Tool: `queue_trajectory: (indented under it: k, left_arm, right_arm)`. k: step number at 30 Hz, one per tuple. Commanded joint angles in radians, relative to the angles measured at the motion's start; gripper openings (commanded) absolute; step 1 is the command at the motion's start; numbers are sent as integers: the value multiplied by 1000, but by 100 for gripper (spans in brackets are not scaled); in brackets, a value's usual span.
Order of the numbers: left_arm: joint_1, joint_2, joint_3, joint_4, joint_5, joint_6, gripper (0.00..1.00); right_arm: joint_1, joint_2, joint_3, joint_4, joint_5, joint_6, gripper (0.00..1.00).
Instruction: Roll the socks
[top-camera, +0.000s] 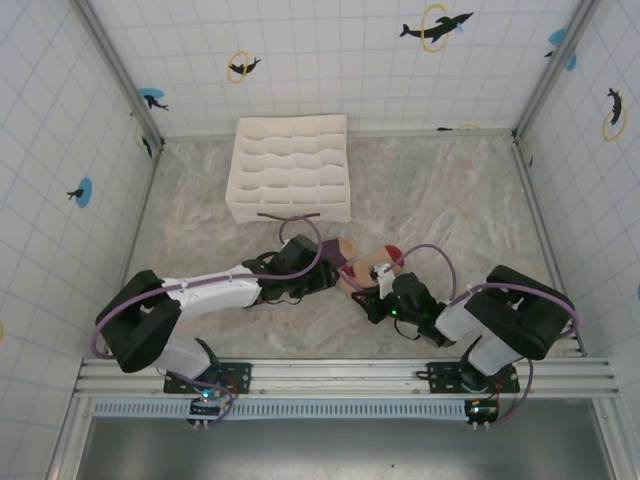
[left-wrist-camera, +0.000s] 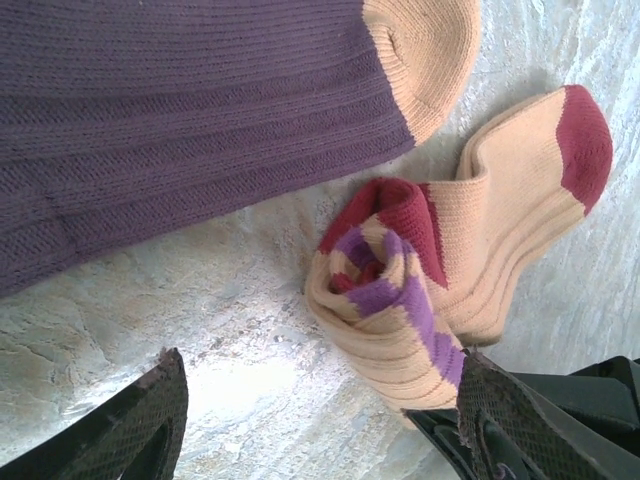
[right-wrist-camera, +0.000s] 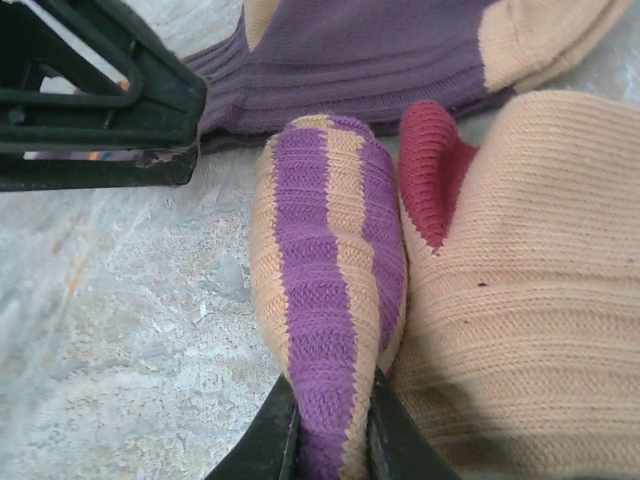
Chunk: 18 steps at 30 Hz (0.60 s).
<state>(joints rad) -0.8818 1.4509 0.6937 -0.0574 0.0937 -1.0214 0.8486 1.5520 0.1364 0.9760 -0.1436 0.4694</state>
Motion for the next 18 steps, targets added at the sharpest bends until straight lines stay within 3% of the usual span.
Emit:
queue_trajectory:
  k: [1, 18]
  left_arm:
    - [0, -24, -20, 36, -24, -1, 71]
    - [-52, 39, -2, 118, -44, 8, 59]
  right_arm:
    - [-33, 55, -50, -129, -67, 153, 0]
    - [-163, 134, -126, -167, -35, 536, 0]
